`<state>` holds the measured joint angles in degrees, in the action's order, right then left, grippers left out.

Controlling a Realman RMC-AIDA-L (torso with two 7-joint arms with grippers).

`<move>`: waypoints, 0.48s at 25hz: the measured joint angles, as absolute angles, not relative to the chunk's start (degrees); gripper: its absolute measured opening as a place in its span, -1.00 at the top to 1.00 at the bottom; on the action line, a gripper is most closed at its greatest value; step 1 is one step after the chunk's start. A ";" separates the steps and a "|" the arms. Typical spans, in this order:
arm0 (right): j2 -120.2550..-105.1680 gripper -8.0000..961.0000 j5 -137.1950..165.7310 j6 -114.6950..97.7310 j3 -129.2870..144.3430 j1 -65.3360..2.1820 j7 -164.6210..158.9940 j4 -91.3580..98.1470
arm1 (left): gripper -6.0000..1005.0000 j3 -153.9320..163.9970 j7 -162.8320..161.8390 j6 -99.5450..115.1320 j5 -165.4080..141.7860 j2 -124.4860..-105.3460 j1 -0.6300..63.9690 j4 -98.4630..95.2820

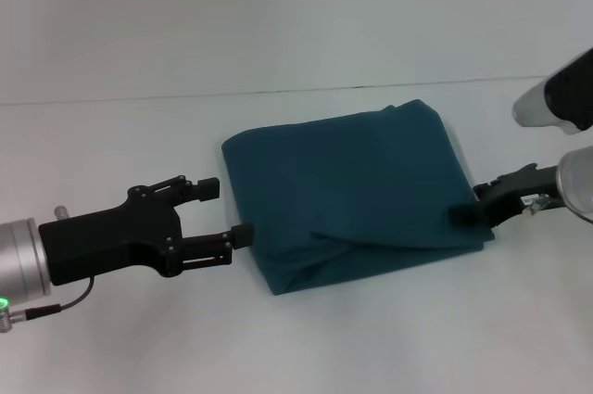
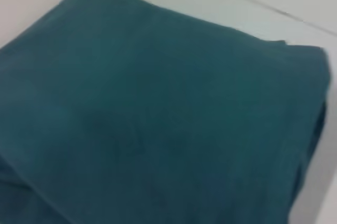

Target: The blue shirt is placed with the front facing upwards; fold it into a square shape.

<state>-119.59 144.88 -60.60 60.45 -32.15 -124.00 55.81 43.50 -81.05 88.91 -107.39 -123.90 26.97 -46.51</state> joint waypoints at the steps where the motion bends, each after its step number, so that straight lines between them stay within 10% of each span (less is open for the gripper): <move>1: -119.57 -0.26 144.78 -60.22 60.08 -32.00 -123.90 55.81 | -0.74 43.51 -81.04 88.92 -107.39 -123.91 26.97 -46.50; 12: -119.57 -0.33 127.80 -56.29 55.25 -31.27 -110.14 55.62 | -0.74 43.44 -80.88 87.85 -105.52 -123.92 27.02 -46.43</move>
